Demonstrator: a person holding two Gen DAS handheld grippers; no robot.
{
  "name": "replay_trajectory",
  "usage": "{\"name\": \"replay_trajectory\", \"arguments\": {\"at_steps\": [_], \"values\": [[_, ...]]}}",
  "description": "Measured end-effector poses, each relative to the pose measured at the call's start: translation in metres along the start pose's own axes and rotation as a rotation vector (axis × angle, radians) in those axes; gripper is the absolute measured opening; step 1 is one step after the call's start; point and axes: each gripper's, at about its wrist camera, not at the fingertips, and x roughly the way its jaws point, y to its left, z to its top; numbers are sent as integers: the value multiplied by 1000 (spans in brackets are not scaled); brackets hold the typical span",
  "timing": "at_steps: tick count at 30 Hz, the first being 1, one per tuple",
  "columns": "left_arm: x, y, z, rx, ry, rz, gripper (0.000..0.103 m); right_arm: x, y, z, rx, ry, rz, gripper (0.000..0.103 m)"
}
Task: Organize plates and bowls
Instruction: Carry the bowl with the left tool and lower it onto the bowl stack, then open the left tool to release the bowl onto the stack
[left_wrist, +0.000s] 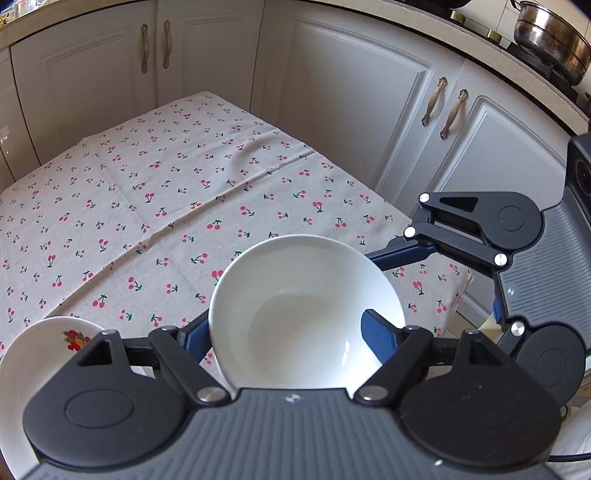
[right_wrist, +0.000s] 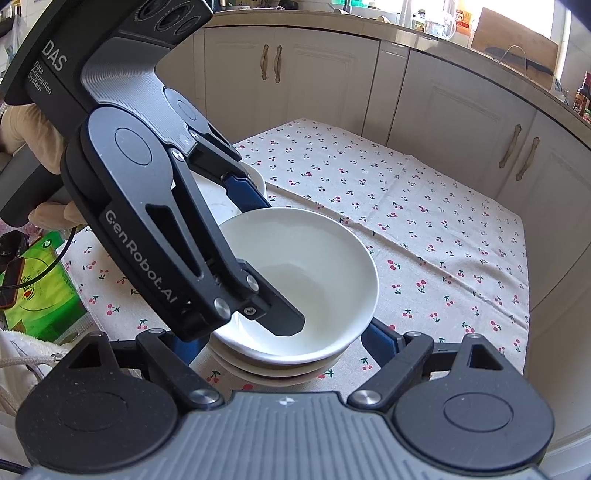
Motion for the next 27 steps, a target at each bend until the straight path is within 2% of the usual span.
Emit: {"name": "replay_trajectory", "arguments": {"at_steps": [7, 10, 16, 21, 27], "values": [[1, -1, 0, 15, -6, 9, 87, 1, -3, 0, 14, 5, 13, 92], [-2, 1, 0, 11, -22, -1, 87, -1, 3, -3, -26, -18, -32, 103], [-12, 3, -4, 20, -51, 7, 88, -5, 5, -5, -35, -23, -35, 103], [-20, 6, -20, 21, -80, 15, 88, -7, 3, -7, -10, -27, -29, 103], [-25, 16, -40, -39, -118, 13, 88, -8, 3, -14, 15, -30, -24, 103]]}}
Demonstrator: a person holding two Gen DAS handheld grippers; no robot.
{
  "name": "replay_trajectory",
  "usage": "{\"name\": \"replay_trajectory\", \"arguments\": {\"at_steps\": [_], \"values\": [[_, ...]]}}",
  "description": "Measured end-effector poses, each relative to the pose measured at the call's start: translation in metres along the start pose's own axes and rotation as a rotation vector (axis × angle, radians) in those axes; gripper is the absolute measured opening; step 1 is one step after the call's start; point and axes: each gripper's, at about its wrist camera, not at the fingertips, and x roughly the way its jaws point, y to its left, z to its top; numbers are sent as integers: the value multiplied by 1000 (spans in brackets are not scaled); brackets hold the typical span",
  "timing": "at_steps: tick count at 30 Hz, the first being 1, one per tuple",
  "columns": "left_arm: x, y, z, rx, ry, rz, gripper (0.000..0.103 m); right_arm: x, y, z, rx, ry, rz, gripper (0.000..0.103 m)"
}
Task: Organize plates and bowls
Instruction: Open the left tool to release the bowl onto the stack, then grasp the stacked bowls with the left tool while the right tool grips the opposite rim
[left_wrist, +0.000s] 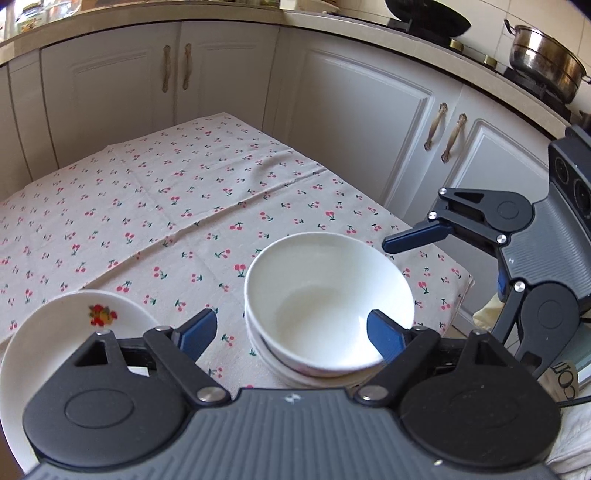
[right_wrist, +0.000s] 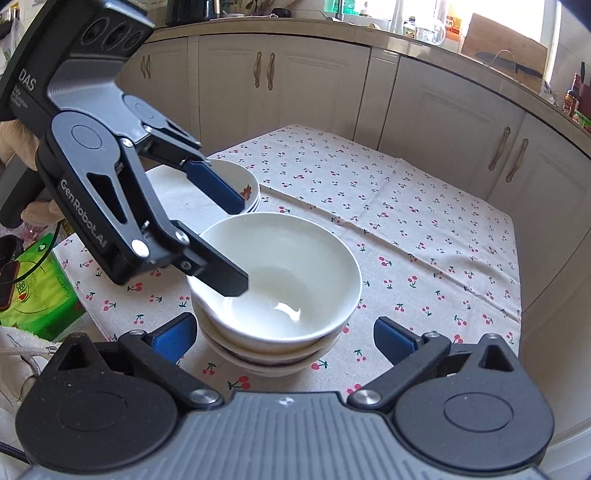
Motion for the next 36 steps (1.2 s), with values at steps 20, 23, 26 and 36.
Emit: {"name": "replay_trajectory", "arguments": {"at_steps": [20, 23, 26, 36], "values": [[-31, -8, -36, 84, -79, 8, 97, 19, 5, -24, -2, 51, -26, 103], [-24, -10, -43, 121, -36, 8, 97, 27, 3, -25, -9, 65, -23, 103], [-13, -13, -47, 165, 1, 25, 97, 33, 2, -24, -7, 72, -16, 103], [22, -14, -44, 285, 96, 22, 96, 51, -9, -23, -36, 106, 14, 103]]}}
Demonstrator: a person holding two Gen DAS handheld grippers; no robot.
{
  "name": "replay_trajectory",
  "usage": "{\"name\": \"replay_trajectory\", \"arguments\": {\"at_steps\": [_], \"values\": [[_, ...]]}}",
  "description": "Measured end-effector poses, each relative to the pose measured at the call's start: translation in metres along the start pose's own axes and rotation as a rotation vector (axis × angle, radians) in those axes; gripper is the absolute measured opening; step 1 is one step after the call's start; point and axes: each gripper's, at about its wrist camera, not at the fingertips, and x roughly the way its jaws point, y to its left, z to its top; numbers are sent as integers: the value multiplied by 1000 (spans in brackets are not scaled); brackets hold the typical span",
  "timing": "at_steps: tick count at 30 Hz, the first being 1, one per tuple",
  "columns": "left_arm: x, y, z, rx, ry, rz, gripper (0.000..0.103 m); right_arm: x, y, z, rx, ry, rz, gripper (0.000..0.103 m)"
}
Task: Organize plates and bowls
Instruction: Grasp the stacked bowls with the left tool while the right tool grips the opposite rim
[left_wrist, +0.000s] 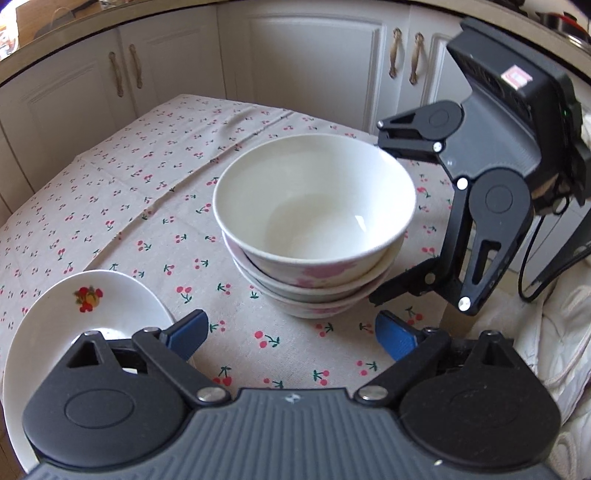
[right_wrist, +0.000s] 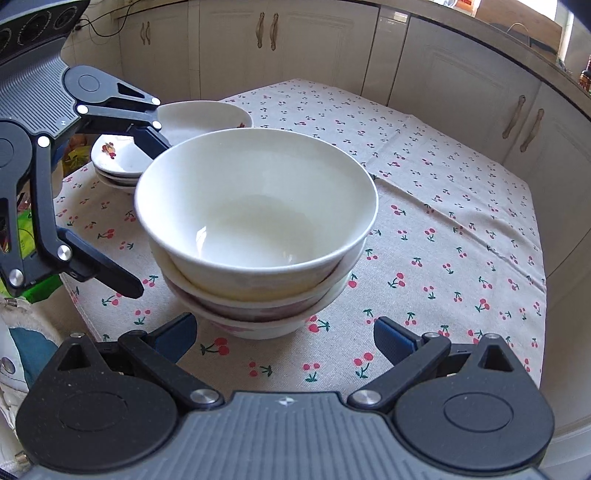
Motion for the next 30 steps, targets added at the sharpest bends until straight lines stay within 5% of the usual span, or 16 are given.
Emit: {"name": "replay_trajectory", "arguments": {"at_steps": [19, 30], "values": [[34, 10, 20, 197, 66, -144, 90, 4, -8, 20, -284, 37, 160, 101], [35, 19, 29, 202, 65, -220, 86, 2, -14, 26, -281, 33, 214, 99]]}}
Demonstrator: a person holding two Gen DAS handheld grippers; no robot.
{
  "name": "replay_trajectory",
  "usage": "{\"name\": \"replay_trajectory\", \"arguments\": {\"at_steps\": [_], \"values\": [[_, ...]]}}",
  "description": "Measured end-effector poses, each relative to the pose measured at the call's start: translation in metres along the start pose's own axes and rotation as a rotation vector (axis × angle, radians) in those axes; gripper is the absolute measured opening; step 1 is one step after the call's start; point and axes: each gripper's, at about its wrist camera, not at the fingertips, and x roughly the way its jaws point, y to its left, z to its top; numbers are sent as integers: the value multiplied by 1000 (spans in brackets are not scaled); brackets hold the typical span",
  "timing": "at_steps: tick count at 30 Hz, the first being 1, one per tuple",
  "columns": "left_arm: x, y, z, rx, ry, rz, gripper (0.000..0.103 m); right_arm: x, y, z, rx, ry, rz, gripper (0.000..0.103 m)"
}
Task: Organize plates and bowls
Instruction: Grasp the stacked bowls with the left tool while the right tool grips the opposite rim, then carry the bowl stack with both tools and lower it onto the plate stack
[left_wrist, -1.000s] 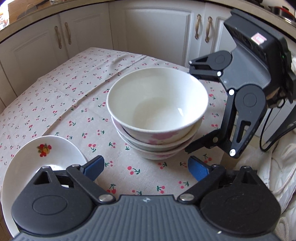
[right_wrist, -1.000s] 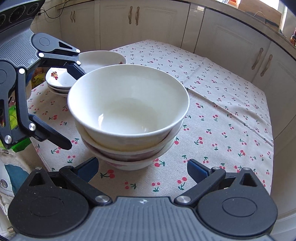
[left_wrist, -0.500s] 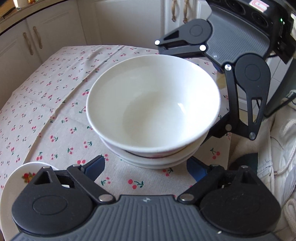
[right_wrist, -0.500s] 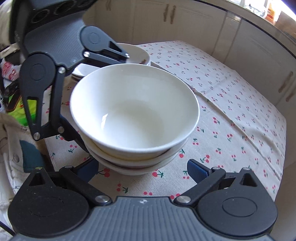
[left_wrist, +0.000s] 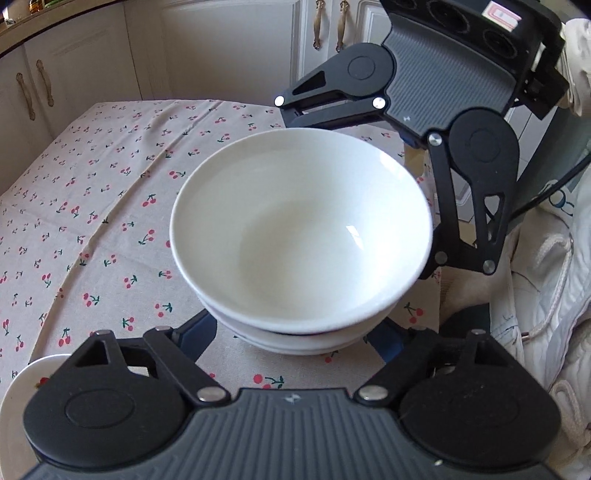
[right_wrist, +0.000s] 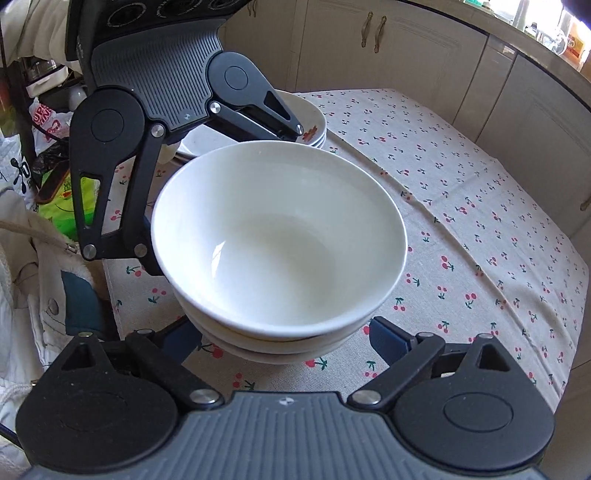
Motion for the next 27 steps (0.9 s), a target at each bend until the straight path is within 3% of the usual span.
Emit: {"name": "replay_trajectory", "arguments": {"at_steps": [10, 27], "values": [[1, 2, 1, 6, 4, -24, 83, -1, -3, 2, 9, -3, 38, 92], [3, 5, 1, 19, 15, -34, 83, -2, -3, 4, 6, 10, 34, 92]]}}
